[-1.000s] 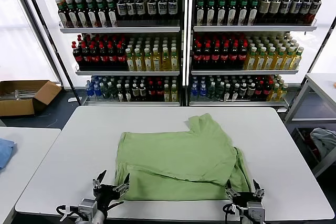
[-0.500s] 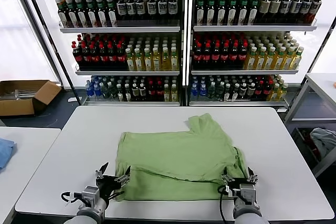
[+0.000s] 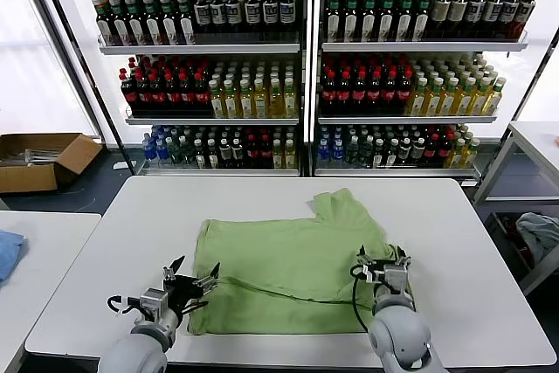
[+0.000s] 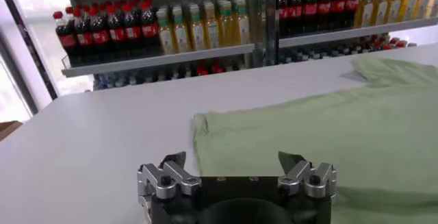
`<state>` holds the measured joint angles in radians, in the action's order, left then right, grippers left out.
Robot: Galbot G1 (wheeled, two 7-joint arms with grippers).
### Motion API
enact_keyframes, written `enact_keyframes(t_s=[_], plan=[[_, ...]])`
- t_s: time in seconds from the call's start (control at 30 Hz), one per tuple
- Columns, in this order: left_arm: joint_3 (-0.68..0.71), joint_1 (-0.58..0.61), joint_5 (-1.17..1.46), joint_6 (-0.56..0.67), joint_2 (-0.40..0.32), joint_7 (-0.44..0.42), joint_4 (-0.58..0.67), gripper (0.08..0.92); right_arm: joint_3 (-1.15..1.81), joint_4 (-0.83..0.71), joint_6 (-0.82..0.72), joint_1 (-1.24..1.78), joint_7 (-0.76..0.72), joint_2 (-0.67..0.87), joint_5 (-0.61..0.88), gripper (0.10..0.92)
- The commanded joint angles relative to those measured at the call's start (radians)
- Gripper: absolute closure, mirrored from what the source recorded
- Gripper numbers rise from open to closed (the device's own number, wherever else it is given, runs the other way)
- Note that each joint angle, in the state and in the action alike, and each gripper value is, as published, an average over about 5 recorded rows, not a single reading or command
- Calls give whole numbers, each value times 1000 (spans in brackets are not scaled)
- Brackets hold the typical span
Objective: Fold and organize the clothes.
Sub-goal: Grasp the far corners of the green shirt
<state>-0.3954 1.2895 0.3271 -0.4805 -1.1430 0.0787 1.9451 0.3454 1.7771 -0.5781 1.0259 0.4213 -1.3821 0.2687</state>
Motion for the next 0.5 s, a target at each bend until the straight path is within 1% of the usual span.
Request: enact_keyframes(t_s=[0.03, 0.1, 0.17, 0.3, 0.4, 0.5], plan=[[17, -193, 81, -9, 50, -7, -90, 177, -4, -108, -2, -204, 6, -17, 55, 203], [38, -270, 108, -13, 59, -21, -155, 177, -10, -156, -2, -257, 6, -8, 86, 203], [70, -345, 117, -12, 60, -38, -247, 177, -24, -221, 1, -305, 3, -3, 121, 203], [148, -495, 113, -5, 37, -55, -447, 177, -63, -365, 19, -397, -4, -13, 164, 203], [173, -572, 116, -3, 5, -55, -539, 177, -82, -438, 20, -455, -13, -30, 144, 203], [185, -616, 119, -1, -13, -56, -604, 177, -92, -504, 15, -506, -26, -49, 125, 203]])
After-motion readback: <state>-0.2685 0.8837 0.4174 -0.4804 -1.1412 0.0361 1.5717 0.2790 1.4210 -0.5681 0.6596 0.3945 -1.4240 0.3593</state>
